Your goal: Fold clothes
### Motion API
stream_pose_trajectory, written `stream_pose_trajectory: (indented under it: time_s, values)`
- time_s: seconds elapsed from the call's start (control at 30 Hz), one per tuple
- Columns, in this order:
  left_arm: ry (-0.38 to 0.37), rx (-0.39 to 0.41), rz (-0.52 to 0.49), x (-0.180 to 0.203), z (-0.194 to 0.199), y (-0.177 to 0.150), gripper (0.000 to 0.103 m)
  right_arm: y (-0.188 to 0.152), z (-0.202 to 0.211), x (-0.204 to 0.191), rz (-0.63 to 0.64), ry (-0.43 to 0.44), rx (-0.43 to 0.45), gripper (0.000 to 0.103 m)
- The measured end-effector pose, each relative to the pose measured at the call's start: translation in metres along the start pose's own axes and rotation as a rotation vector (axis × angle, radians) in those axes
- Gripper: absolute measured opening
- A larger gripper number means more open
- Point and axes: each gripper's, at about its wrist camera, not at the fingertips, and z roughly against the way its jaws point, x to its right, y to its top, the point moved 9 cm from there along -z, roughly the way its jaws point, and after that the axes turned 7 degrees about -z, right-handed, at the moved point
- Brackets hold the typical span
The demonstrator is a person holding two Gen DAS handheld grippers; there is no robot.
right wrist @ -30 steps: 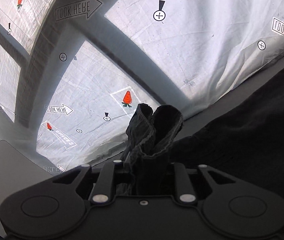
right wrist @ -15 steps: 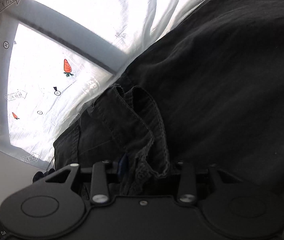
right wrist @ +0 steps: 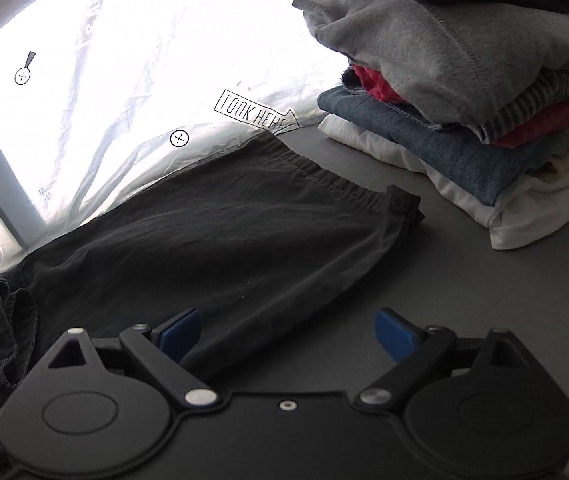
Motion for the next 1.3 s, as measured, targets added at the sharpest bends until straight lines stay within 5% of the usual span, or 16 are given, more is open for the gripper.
stream_pose_trajectory:
  time_s: [0.2, 0.47, 0.6, 0.8, 1.0, 1.3]
  values:
    - [0.062, -0.051, -0.150, 0.017, -0.020, 0.008, 0.103, 0.025, -0.020, 0.053, -0.107, -0.066, 0.029, 0.088]
    - [0.023, -0.111, -0.097, 0.011, -0.033, 0.007, 0.103, 0.053, -0.047, 0.056, -0.123, -0.077, 0.075, 0.077]
    - [0.016, -0.123, -0.077, 0.010, -0.036, 0.007, 0.103, 0.061, -0.058, 0.050, -0.111, -0.093, 0.089, 0.055]
    - [-0.016, -0.142, -0.039, 0.006, -0.039, 0.005, 0.103, 0.066, -0.060, 0.053, -0.234, -0.093, 0.109, 0.041]
    - [-0.015, -0.159, -0.036, 0.006, -0.040, 0.006, 0.103, 0.064, -0.059, 0.088, -0.677, 0.090, 0.070, 0.024]
    - [-0.020, -0.160, -0.032, 0.009, -0.035, 0.005, 0.103, 0.036, -0.063, 0.098, -1.195, 0.414, 0.006, 0.021]
